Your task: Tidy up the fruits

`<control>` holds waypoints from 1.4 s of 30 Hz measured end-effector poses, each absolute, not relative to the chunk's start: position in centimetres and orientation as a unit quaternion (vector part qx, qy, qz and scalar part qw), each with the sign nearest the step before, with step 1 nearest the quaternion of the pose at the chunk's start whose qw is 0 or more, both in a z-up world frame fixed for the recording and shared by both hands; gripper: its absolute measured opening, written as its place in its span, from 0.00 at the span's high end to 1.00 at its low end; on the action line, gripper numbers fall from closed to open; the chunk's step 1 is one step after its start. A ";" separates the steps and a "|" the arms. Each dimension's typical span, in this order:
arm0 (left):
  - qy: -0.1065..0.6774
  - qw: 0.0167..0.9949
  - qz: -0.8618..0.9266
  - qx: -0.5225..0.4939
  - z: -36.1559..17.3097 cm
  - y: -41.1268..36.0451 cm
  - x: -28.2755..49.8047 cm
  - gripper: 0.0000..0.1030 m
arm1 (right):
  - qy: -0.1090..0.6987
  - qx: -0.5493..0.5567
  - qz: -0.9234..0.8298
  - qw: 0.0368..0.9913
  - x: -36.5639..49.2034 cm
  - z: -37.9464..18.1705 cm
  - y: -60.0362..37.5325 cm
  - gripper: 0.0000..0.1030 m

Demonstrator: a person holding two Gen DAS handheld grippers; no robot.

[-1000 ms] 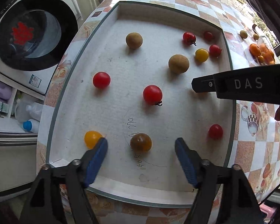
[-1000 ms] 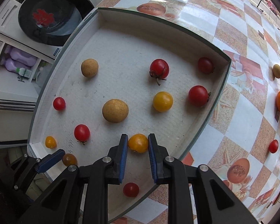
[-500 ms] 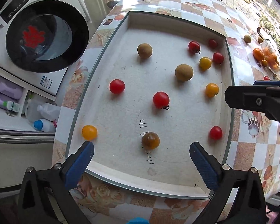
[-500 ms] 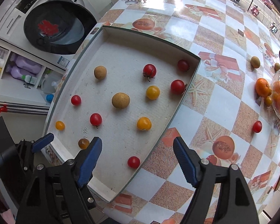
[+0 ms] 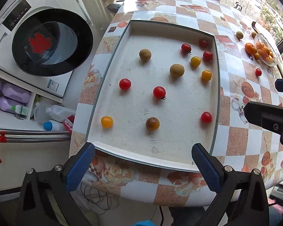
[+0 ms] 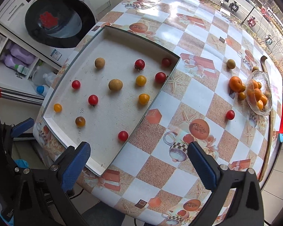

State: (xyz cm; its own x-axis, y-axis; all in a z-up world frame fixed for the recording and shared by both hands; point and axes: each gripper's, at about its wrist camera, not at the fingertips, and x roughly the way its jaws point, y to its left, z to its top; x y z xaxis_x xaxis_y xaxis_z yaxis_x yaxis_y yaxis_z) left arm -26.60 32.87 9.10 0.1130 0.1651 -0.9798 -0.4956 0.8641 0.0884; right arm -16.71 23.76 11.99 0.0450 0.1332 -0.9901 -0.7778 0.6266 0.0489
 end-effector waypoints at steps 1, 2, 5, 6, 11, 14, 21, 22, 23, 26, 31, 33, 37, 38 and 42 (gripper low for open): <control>0.626 0.735 0.225 -0.130 9.4 32.7 -26.7 0.00 | 0.601 -0.267 0.340 0.672 -16.9 12.3 23.5 0.00; 0.626 0.736 0.224 -0.129 9.6 32.6 -26.9 0.00 | 0.600 -0.266 0.341 0.673 -17.0 12.5 23.4 0.00; 0.627 0.737 0.218 -0.127 10.2 32.0 -27.2 0.00 | 0.592 -0.269 0.345 0.677 -17.7 13.5 22.8 0.00; 0.627 0.737 0.217 -0.127 10.4 31.8 -27.3 0.00 | 0.589 -0.270 0.345 0.680 -17.9 13.8 22.6 0.00; 0.628 0.739 0.208 -0.128 11.2 31.1 -27.8 0.00 | 0.581 -0.271 0.347 0.685 -18.5 14.7 21.9 0.00; 0.627 0.741 0.209 -0.117 11.6 30.7 -27.9 0.00 | 0.575 -0.276 0.346 0.688 -18.7 14.9 21.6 0.00; 0.627 0.741 0.208 -0.120 11.8 30.2 -27.8 0.00 | 0.566 -0.277 0.347 0.695 -18.6 15.5 21.4 0.00; 0.627 0.741 0.209 -0.121 11.9 30.2 -27.8 0.00 | 0.565 -0.276 0.347 0.696 -18.6 15.6 21.4 0.00; 0.627 0.741 0.209 -0.121 11.9 30.1 -27.7 0.00 | 0.564 -0.276 0.347 0.696 -18.6 15.6 21.4 0.00; 0.626 0.741 0.209 -0.120 12.0 30.1 -27.7 0.00 | 0.563 -0.276 0.348 0.697 -18.6 15.6 21.3 0.00; 0.625 0.743 0.209 -0.117 12.2 30.0 -27.7 0.00 | 0.562 -0.276 0.349 0.697 -18.4 15.7 21.3 0.00; 0.625 0.744 0.208 -0.117 12.3 30.1 -27.6 0.00 | 0.561 -0.277 0.349 0.697 -18.4 15.7 21.3 0.00; 0.624 0.745 0.205 -0.115 12.4 30.0 -27.5 0.00 | 0.562 -0.276 0.348 0.698 -18.4 15.7 21.3 0.00; 0.624 0.745 0.206 -0.114 12.4 29.9 -27.5 0.00 | 0.562 -0.276 0.349 0.698 -18.4 15.7 21.3 0.00; 0.623 0.746 0.206 -0.113 12.4 29.9 -27.5 0.00 | 0.561 -0.277 0.349 0.697 -18.4 15.7 21.3 0.00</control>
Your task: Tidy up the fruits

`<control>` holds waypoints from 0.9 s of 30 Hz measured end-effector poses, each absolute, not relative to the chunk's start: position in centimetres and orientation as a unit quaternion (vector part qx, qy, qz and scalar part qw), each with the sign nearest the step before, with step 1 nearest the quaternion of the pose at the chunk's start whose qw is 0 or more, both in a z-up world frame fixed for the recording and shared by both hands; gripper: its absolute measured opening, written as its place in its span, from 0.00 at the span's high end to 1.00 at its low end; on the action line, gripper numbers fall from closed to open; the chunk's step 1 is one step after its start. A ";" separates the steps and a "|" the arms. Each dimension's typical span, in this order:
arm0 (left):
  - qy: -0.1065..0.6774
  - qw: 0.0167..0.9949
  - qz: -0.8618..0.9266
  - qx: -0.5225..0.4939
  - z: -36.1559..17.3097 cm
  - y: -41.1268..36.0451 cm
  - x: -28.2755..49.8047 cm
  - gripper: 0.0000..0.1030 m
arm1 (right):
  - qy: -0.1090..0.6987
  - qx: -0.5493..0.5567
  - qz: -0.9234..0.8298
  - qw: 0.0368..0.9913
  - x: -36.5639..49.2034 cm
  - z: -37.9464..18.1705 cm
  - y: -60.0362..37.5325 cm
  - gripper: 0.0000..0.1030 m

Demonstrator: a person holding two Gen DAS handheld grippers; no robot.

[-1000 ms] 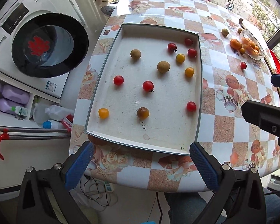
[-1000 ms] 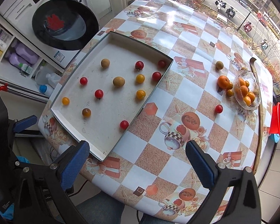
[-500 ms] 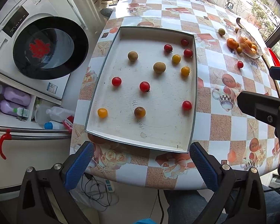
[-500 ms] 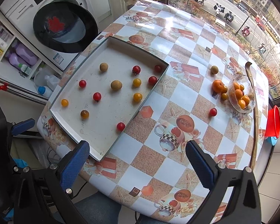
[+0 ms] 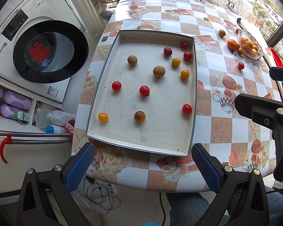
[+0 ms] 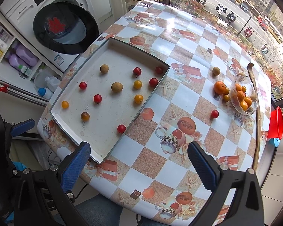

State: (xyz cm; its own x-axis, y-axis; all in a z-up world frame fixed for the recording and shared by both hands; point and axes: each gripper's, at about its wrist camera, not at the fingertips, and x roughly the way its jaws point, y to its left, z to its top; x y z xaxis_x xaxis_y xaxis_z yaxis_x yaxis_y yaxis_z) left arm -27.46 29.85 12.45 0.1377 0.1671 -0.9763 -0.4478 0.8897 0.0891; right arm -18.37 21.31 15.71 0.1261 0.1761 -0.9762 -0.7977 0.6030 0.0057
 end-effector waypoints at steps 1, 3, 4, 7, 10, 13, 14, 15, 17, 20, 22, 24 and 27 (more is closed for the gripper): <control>0.623 0.746 0.206 -0.112 12.5 29.8 -27.4 0.00 | 0.561 -0.277 0.349 0.697 -18.4 15.7 21.3 0.00; 0.623 0.746 0.207 -0.111 12.6 29.8 -27.4 0.00 | 0.561 -0.276 0.349 0.698 -18.4 15.7 21.3 0.00; 0.623 0.746 0.208 -0.110 12.6 29.9 -27.3 0.00 | 0.562 -0.276 0.349 0.698 -18.4 15.7 21.3 0.00; 0.623 0.746 0.208 -0.110 12.6 29.8 -27.3 0.00 | 0.561 -0.276 0.349 0.698 -18.4 15.7 21.3 0.00; 0.623 0.746 0.208 -0.110 12.6 29.8 -27.3 0.00 | 0.562 -0.277 0.349 0.697 -18.4 15.7 21.3 0.00; 0.623 0.746 0.207 -0.109 12.6 29.8 -27.3 0.00 | 0.562 -0.276 0.349 0.698 -18.4 15.7 21.3 0.00; 0.623 0.747 0.207 -0.108 12.6 29.7 -27.2 0.00 | 0.562 -0.276 0.349 0.698 -18.4 15.7 21.3 0.00; 0.623 0.746 0.207 -0.108 12.6 29.8 -27.2 0.00 | 0.561 -0.276 0.349 0.698 -18.4 15.7 21.3 0.00; 0.623 0.746 0.207 -0.109 12.6 29.7 -27.2 0.00 | 0.562 -0.277 0.349 0.697 -18.3 15.7 21.3 0.00; 0.623 0.746 0.208 -0.109 12.6 29.7 -27.1 0.00 | 0.561 -0.277 0.349 0.697 -18.4 15.7 21.3 0.00; 0.623 0.746 0.207 -0.109 12.6 29.8 -27.1 0.00 | 0.562 -0.277 0.349 0.697 -18.3 15.7 21.4 0.00; 0.623 0.746 0.208 -0.109 12.6 29.7 -27.1 0.00 | 0.562 -0.277 0.349 0.697 -18.3 15.7 21.4 0.00; 0.623 0.746 0.208 -0.109 12.6 29.8 -27.0 0.00 | 0.562 -0.277 0.350 0.696 -18.2 15.6 21.3 0.00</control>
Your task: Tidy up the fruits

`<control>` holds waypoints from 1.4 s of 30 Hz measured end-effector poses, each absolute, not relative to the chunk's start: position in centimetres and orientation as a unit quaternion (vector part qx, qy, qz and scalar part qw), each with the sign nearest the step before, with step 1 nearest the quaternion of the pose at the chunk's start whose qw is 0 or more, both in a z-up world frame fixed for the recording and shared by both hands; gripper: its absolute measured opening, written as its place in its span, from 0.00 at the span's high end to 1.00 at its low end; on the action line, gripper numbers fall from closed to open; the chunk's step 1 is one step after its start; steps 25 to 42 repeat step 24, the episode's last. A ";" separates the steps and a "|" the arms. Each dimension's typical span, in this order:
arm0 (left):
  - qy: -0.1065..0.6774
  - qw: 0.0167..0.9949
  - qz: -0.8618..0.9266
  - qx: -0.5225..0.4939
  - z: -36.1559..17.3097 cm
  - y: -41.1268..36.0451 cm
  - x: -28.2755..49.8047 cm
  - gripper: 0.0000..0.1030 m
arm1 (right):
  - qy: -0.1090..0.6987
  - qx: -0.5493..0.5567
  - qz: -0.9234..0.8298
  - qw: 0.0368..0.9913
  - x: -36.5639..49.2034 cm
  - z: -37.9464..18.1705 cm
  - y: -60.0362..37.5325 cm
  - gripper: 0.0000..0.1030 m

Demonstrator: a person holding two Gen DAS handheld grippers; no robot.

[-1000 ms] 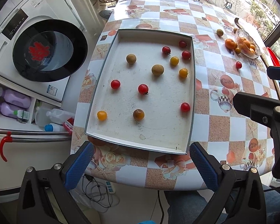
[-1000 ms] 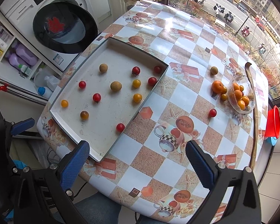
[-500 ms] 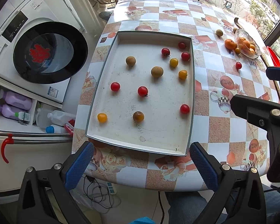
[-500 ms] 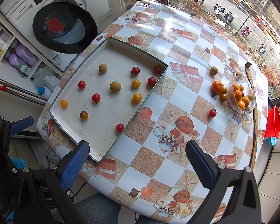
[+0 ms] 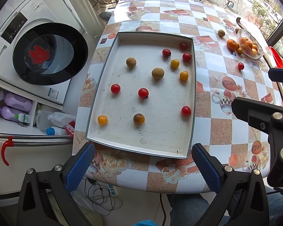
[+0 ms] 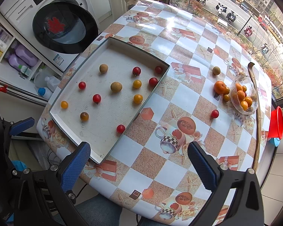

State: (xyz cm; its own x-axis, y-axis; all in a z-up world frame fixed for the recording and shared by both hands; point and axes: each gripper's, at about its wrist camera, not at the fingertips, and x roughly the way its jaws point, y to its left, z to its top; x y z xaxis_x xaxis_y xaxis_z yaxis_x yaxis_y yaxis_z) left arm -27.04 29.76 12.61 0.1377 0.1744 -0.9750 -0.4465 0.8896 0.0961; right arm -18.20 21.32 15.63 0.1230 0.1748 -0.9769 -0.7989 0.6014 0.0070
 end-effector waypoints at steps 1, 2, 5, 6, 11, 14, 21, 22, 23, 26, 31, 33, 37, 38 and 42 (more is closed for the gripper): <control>0.623 0.746 0.208 -0.109 12.6 29.8 -27.0 0.00 | 0.562 -0.277 0.350 0.696 -18.2 15.6 21.3 0.00; 0.623 0.746 0.207 -0.110 12.6 29.8 -27.0 0.00 | 0.562 -0.277 0.350 0.696 -18.2 15.6 21.3 0.00; 0.623 0.746 0.207 -0.109 12.6 29.8 -27.0 0.00 | 0.563 -0.277 0.350 0.696 -18.2 15.7 21.4 0.00; 0.624 0.746 0.208 -0.109 12.6 29.8 -27.0 0.00 | 0.563 -0.277 0.350 0.695 -18.1 15.6 21.3 0.00; 0.626 0.745 0.205 -0.107 12.4 29.7 -26.8 0.00 | 0.566 -0.275 0.348 0.695 -18.1 15.4 21.1 0.00; 0.627 0.744 0.204 -0.108 12.3 29.7 -26.8 0.00 | 0.567 -0.275 0.347 0.694 -18.1 15.4 21.1 0.00; 0.621 0.749 0.207 -0.106 12.3 29.8 -27.0 0.00 | 0.568 -0.275 0.347 0.694 -18.1 15.3 21.1 0.00; 0.620 0.749 0.206 -0.107 12.3 29.8 -27.1 0.00 | 0.569 -0.275 0.346 0.694 -18.1 15.3 21.0 0.00; 0.621 0.749 0.205 -0.107 12.3 29.8 -27.1 0.00 | 0.568 -0.275 0.347 0.693 -18.0 15.3 21.1 0.00; 0.622 0.749 0.204 -0.106 12.3 29.8 -27.1 0.00 | 0.569 -0.275 0.347 0.693 -18.1 15.3 21.0 0.00; 0.622 0.749 0.204 -0.106 12.3 29.8 -27.1 0.00 | 0.569 -0.275 0.347 0.693 -18.1 15.3 21.0 0.00; 0.622 0.749 0.204 -0.106 12.3 29.8 -27.1 0.00 | 0.569 -0.275 0.347 0.693 -18.1 15.3 21.0 0.00; 0.622 0.749 0.204 -0.106 12.3 29.8 -27.1 0.00 | 0.569 -0.275 0.347 0.693 -18.1 15.3 21.0 0.00; 0.622 0.749 0.204 -0.106 12.3 29.8 -27.1 0.00 | 0.569 -0.275 0.347 0.693 -18.1 15.3 21.0 0.00; 0.622 0.749 0.204 -0.106 12.3 29.8 -27.1 0.00 | 0.569 -0.275 0.347 0.693 -18.1 15.3 21.0 0.00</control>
